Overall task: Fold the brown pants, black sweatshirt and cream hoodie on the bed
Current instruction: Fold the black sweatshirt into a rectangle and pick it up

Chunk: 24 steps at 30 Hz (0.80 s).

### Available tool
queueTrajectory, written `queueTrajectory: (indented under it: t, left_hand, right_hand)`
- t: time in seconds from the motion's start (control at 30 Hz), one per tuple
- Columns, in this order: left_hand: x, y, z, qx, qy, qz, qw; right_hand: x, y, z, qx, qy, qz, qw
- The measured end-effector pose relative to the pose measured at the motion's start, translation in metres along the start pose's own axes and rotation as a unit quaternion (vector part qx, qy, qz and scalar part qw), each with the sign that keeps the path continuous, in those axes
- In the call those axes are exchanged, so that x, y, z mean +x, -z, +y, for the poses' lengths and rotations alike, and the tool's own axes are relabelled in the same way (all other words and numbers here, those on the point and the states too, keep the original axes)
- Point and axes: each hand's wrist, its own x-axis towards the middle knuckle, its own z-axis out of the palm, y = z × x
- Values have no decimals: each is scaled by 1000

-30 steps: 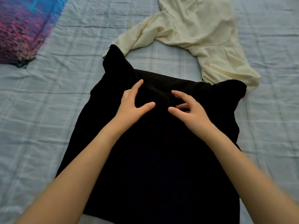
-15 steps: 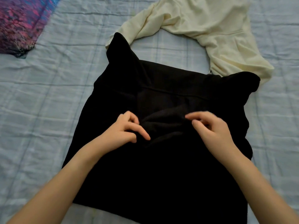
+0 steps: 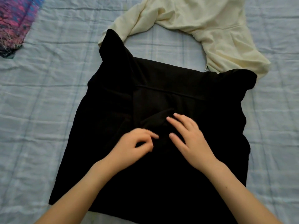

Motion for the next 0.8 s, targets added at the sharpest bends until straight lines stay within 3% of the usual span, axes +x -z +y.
queueTrajectory:
  t: [0.07,0.13,0.2,0.3,0.37,0.5,0.67,0.8]
  left_hand:
    - [15,12,1,-1,28,169,985]
    - [41,24,1,14,102,266,959]
    - [72,35,1,-65,194,258,944]
    - [107,48,-4,-75,252,206,943]
    - [118,48,-6,18,218,190,957]
    - [117,55,-9,77,144,226,960]
    - [130,84,-9,-2,35,235,971]
    - [179,107,0,-87,-2,262,961]
  right_hand:
    - [16,13,-5,-8,-63,129,990]
    - [34,28,-9,-70,-167,192,965]
    - [49,42,-5,-90,-268,164,945]
    - [70,56,8,85,-322,94,938]
    - [75,55,10,184,-290,76,936]
    - [70,52,16,209,-187,126,952]
    - [83,72,36,273,-109,184,938]
    - [129,101,51,237,-59,228,943]
